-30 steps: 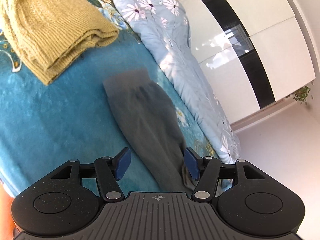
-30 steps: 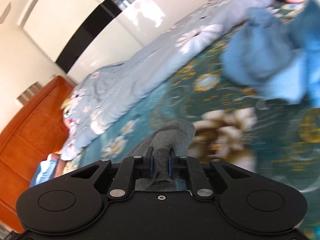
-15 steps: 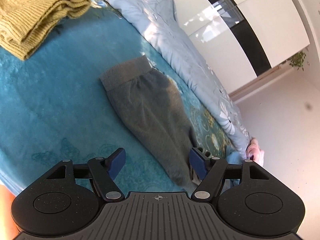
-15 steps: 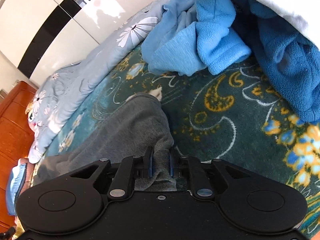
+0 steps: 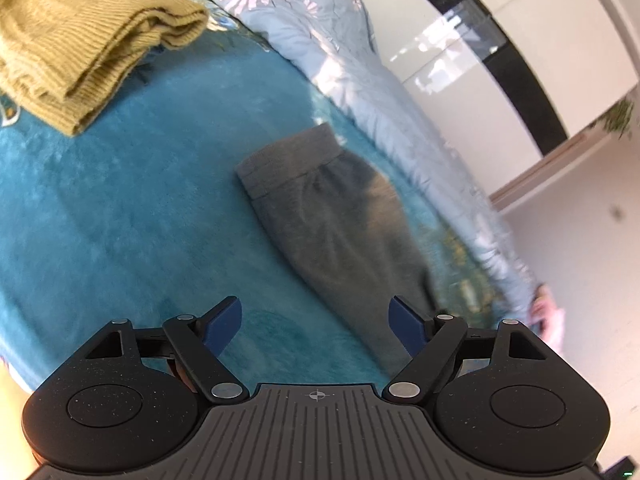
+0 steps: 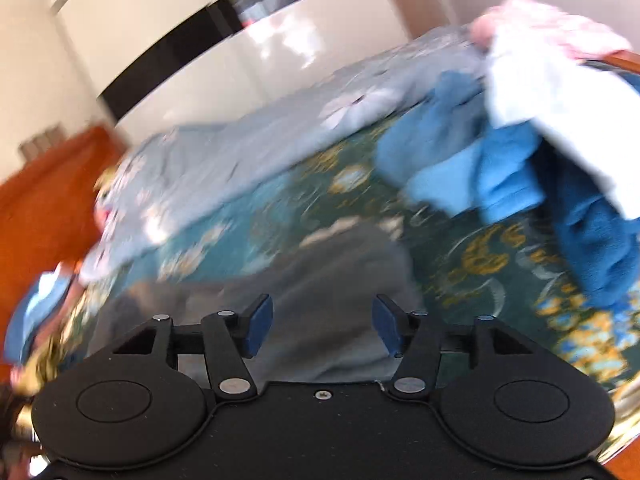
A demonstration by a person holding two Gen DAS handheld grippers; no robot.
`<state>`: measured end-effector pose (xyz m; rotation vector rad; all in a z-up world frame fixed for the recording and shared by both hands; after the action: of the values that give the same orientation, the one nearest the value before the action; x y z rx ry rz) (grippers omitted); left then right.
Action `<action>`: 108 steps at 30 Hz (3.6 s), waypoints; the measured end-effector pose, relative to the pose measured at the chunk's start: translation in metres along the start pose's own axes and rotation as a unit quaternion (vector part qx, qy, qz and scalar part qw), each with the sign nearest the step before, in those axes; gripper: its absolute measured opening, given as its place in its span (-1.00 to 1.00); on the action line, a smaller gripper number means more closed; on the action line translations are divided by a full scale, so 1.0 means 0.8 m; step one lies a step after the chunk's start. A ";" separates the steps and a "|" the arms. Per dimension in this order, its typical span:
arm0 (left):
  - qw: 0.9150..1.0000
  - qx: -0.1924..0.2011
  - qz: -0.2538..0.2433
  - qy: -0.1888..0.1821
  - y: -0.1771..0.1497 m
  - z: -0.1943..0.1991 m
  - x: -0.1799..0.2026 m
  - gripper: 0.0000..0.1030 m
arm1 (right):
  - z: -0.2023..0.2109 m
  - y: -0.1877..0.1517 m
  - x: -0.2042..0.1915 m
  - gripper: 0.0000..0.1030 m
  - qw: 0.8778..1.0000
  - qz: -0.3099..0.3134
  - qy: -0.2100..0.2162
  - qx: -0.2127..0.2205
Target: Fold clothes
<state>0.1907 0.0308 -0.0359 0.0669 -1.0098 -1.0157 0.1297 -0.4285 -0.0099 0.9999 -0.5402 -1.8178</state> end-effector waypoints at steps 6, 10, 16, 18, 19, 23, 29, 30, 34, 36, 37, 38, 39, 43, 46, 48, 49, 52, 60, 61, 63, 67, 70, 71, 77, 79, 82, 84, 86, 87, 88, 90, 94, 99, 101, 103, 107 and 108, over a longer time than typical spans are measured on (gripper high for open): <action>1.000 0.016 0.024 0.011 0.031 -0.063 -0.015 0.54 | -0.017 -0.019 -0.028 0.10 1.000 0.010 0.017 -0.016; 0.998 0.027 0.033 0.035 0.051 -0.109 -0.034 0.54 | -0.019 -0.021 -0.034 0.10 1.000 0.011 0.021 -0.013; 0.996 0.079 0.028 0.021 0.076 -0.135 -0.036 0.53 | -0.022 -0.019 -0.021 0.11 1.000 0.012 0.016 -0.013; 0.994 0.095 0.042 0.014 0.082 -0.138 -0.041 0.53 | -0.029 -0.018 -0.017 0.11 1.000 0.007 0.016 -0.015; 0.994 0.101 0.051 0.011 0.084 -0.140 -0.042 0.53 | -0.033 -0.018 -0.017 0.11 1.000 0.006 0.018 -0.016; 0.991 0.110 0.078 0.010 0.089 -0.143 -0.048 -0.04 | -0.051 -0.019 -0.046 0.11 0.998 0.025 0.052 -0.018; 0.988 0.113 0.110 0.004 0.089 -0.143 -0.057 -0.49 | -0.087 -0.039 -0.139 0.24 0.983 0.150 0.100 -0.032; 0.988 0.111 0.108 0.003 0.090 -0.144 -0.056 -0.49 | -0.093 -0.044 -0.154 0.24 0.979 0.173 0.105 -0.034; 0.988 0.099 0.121 -0.013 0.096 -0.144 -0.058 -0.48 | -0.120 -0.070 -0.197 0.30 0.962 0.253 0.092 -0.038; 0.989 0.096 0.109 -0.012 0.097 -0.144 -0.059 -0.46 | -0.132 -0.081 -0.207 0.36 0.955 0.287 0.071 -0.035; 0.991 0.094 0.100 -0.008 0.096 -0.145 -0.059 -0.44 | -0.136 -0.085 -0.211 0.43 0.951 0.302 0.062 -0.033; 0.991 0.092 0.092 -0.006 0.095 -0.146 -0.058 -0.44 | -0.139 -0.090 -0.213 0.47 0.947 0.316 0.055 -0.029; 0.992 0.091 0.088 -0.005 0.095 -0.147 -0.059 -0.43 | -0.141 -0.094 -0.216 0.48 0.943 0.330 0.049 -0.026; 0.992 0.088 0.091 -0.013 0.096 -0.149 -0.062 -0.38 | -0.137 -0.093 -0.212 0.40 0.944 0.328 0.045 -0.019; 0.992 0.085 0.087 -0.016 0.098 -0.150 -0.063 -0.37 | -0.132 -0.083 -0.199 0.22 0.949 0.310 0.048 -0.021; 0.993 0.083 0.085 -0.017 0.098 -0.151 -0.063 -0.36 | -0.128 -0.083 -0.190 0.19 0.945 0.323 0.036 -0.024; 0.993 0.083 0.086 -0.018 0.098 -0.152 -0.063 -0.35 | -0.127 -0.083 -0.185 0.19 0.945 0.325 0.034 -0.027; 0.993 0.080 0.084 -0.018 0.100 -0.156 -0.061 -0.30 | -0.129 -0.088 -0.172 0.20 0.946 0.319 0.019 -0.043; 0.994 0.073 0.080 -0.021 0.104 -0.163 -0.054 -0.12 | -0.128 -0.049 -0.156 -0.58 0.977 0.210 0.036 -0.026; 0.994 0.072 0.079 -0.022 0.104 -0.164 -0.053 -0.07 | -0.122 -0.038 -0.154 -0.59 0.982 0.182 0.049 -0.018; 0.994 0.072 0.077 -0.025 0.105 -0.166 -0.052 -0.03 | -0.108 -0.016 -0.150 -0.58 0.989 0.131 0.067 0.009; 0.994 0.074 0.079 -0.023 0.105 -0.169 -0.050 0.01 | -0.113 -0.008 -0.165 -0.55 0.988 0.135 0.079 0.002; 0.994 0.075 0.083 -0.021 0.106 -0.170 -0.049 0.00 | -0.133 -0.039 -0.178 -0.53 0.982 0.167 0.079 -0.036; 0.993 0.075 0.085 -0.020 0.107 -0.170 -0.050 -0.03 | -0.139 -0.049 -0.178 -0.53 0.980 0.176 0.075 -0.045; 0.992 0.074 0.100 -0.004 0.111 -0.167 -0.054 -0.49 | -0.127 -0.053 -0.169 -0.27 0.983 0.159 0.084 -0.042; 0.993 0.085 0.087 -0.004 0.111 -0.159 -0.044 -0.57 | -0.113 -0.047 -0.165 -0.12 0.984 0.158 0.084 -0.024; 0.994 0.097 0.056 -0.006 0.115 -0.142 -0.014 -0.61 | -0.088 -0.038 -0.147 -0.07 0.986 0.149 0.075 -0.002; 0.994 0.105 0.025 -0.014 0.118 -0.127 0.016 -0.61 | -0.073 -0.034 -0.132 -0.05 0.988 0.135 0.068 0.004; 0.993 0.114 -0.017 -0.030 0.119 -0.110 0.057 -0.61 | -0.060 -0.031 -0.114 -0.02 0.991 0.122 0.060 0.007; 0.991 0.118 -0.037 -0.041 0.119 -0.101 0.079 -0.61 | -0.054 -0.030 -0.105 0.00 0.992 0.116 0.056 0.009; 0.989 0.123 -0.053 -0.058 0.116 -0.093 0.103 -0.61 | -0.049 -0.028 -0.096 0.01 0.993 0.110 0.052 0.012; 0.983 0.128 -0.082 -0.099 0.107 -0.079 0.151 -0.61 | -0.038 -0.025 -0.079 0.04 0.994 0.097 0.049 0.016; 0.968 0.118 -0.158 -0.157 0.065 -0.079 0.248 -0.61 | -0.024 -0.024 -0.052 0.05 0.996 0.074 0.045 0.025; 0.951 0.069 -0.225 -0.202 -0.009 -0.116 0.334 -0.61 | -0.014 -0.022 -0.021 0.05 0.997 0.056 0.038 0.034; 0.947 0.034 -0.244 -0.208 -0.047 -0.139 0.351 -0.61 | -0.009 -0.021 -0.008 0.05 0.998 0.047 0.032 0.039; 0.942 0.001 -0.265 -0.208 -0.084 -0.162 0.358 -0.61 | -0.005 -0.022 0.006 0.05 0.998 0.036 0.022 0.043; 0.927 -0.061 -0.323 -0.182 -0.155 -0.212 0.354 -0.61 | 0.000 -0.023 0.036 0.05 0.999 0.012 0.004 0.044; 0.926 -0.074 -0.328 -0.174 -0.165 -0.222 0.346 -0.61 | 0.001 -0.024 0.041 0.05 0.999 0.006 0.002 0.044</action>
<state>0.2693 -0.3140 -0.0152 0.1064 -1.2641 -1.7612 0.1121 -0.4491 -0.0363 1.0569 -0.6266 -1.7949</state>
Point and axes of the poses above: each gripper's, at about its wrist camera, not at the fingertips, and z roughly against the way its jaws point, x to its right, y to its top, the point moved 7 cm from there along -z, roughly the way its jaws point, and after that the axes turned 4 degrees about -y, right-handed, at the moved point
